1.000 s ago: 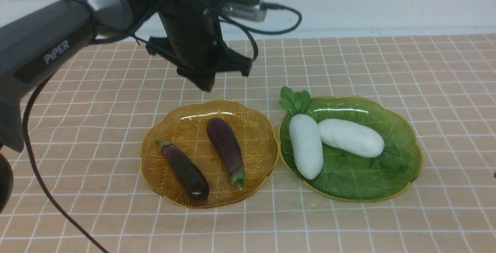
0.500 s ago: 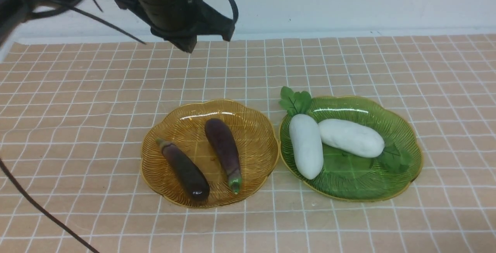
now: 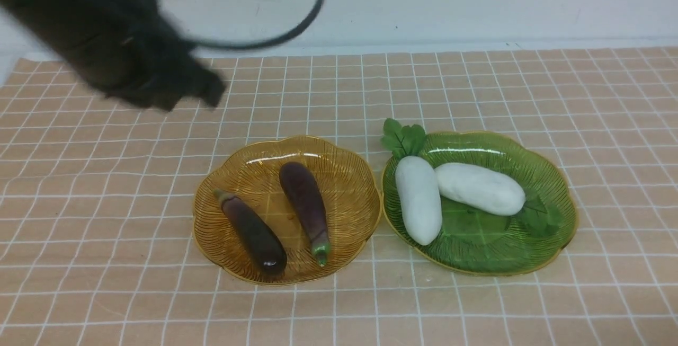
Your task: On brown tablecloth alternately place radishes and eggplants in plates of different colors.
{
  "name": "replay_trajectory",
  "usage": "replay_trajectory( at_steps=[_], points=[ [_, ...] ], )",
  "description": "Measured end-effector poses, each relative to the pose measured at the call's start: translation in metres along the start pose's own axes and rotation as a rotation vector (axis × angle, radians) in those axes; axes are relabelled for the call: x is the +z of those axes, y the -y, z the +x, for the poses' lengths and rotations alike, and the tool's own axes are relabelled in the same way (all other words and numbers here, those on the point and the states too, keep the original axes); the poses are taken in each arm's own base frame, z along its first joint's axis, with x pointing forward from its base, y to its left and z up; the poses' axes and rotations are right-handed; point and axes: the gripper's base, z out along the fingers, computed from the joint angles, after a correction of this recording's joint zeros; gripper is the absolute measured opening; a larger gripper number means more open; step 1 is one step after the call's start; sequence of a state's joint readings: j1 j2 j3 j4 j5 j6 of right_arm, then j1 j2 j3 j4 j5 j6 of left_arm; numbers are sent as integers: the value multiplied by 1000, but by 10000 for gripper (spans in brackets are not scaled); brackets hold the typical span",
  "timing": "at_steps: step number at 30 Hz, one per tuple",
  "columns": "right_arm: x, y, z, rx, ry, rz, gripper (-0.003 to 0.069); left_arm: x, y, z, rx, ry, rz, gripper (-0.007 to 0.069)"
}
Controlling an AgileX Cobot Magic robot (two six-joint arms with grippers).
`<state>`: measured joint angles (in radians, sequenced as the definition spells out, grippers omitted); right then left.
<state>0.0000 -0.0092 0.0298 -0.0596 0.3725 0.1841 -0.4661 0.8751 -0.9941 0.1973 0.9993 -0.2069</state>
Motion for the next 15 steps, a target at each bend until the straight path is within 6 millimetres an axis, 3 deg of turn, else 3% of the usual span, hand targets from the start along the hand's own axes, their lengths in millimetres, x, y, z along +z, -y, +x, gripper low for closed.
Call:
replay_trajectory(
  at_steps=[5,15],
  points=[
    [0,0,0,0,-1,0,-15,4,-1,66,-172,358,106,-3],
    [0,0,0,0,-2,0,-15,19,1,89,-240,419,149,-3]
  ],
)
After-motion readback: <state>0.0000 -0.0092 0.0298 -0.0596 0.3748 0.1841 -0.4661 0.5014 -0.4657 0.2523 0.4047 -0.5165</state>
